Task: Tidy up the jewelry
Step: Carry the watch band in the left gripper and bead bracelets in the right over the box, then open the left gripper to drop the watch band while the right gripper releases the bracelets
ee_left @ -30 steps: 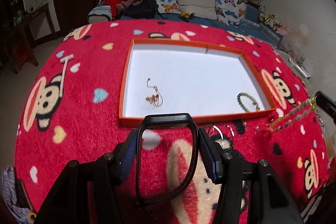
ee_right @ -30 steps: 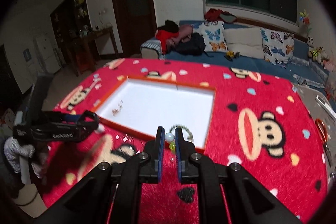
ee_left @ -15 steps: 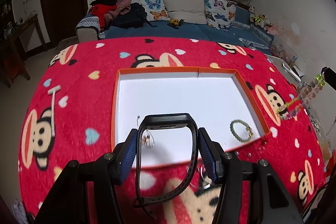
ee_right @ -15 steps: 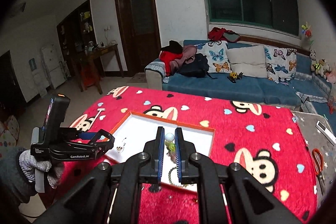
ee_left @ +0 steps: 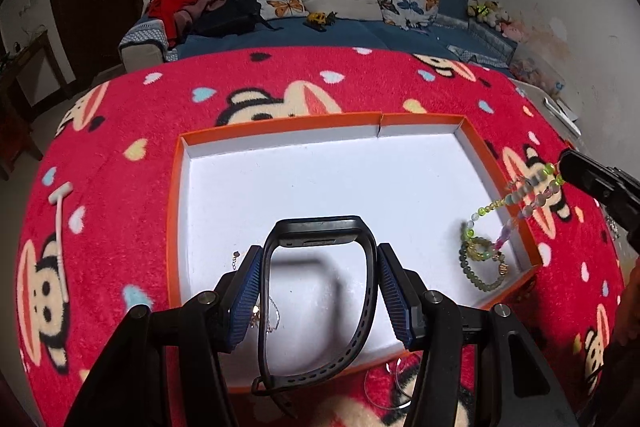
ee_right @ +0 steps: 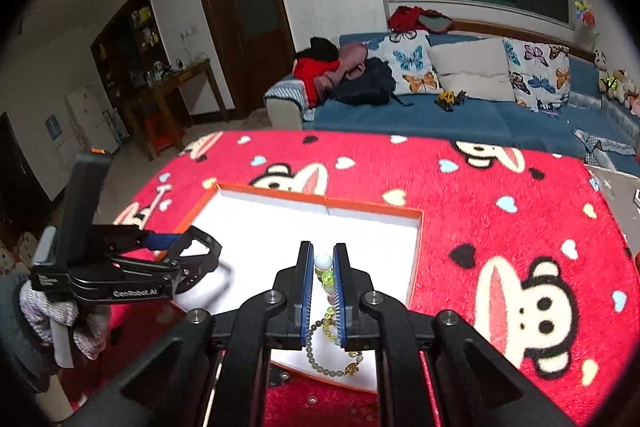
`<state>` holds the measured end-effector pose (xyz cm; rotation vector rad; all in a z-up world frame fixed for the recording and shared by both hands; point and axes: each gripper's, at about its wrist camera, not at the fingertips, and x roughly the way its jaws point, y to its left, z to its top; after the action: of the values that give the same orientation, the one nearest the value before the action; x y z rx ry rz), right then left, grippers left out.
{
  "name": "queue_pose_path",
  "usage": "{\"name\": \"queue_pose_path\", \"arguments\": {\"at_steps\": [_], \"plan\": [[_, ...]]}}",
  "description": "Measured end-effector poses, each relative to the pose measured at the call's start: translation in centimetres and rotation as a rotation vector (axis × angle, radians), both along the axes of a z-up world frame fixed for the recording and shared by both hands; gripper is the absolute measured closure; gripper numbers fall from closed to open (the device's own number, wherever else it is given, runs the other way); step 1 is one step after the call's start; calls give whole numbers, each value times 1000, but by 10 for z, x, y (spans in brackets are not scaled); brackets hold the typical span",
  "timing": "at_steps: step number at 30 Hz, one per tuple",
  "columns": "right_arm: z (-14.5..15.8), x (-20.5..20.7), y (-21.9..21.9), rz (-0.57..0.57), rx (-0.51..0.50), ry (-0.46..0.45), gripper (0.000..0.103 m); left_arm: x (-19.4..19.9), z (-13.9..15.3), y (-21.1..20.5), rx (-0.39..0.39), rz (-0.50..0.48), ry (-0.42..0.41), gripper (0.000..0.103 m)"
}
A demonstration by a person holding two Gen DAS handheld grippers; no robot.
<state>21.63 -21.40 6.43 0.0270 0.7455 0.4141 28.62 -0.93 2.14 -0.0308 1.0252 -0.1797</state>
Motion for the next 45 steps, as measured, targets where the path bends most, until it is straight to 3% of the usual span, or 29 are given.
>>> {"name": "queue_pose_path", "arguments": {"at_steps": [9, 20, 36, 45], "plan": [[-32, 15, 6, -32, -98, 55, 91, 18, -23, -3, 19, -12, 40, 44], [-55, 15, 9, -30, -125, 121, 91, 35, -35, -5, 3, -30, 71, 41], [-57, 12, 9, -22, -113, 142, 91, 34, -34, -7, 6, -39, 71, 38], [-40, 3, 3, -29, -107, 123, 91, 25, -15, -4, 8, -32, 36, 38]]}}
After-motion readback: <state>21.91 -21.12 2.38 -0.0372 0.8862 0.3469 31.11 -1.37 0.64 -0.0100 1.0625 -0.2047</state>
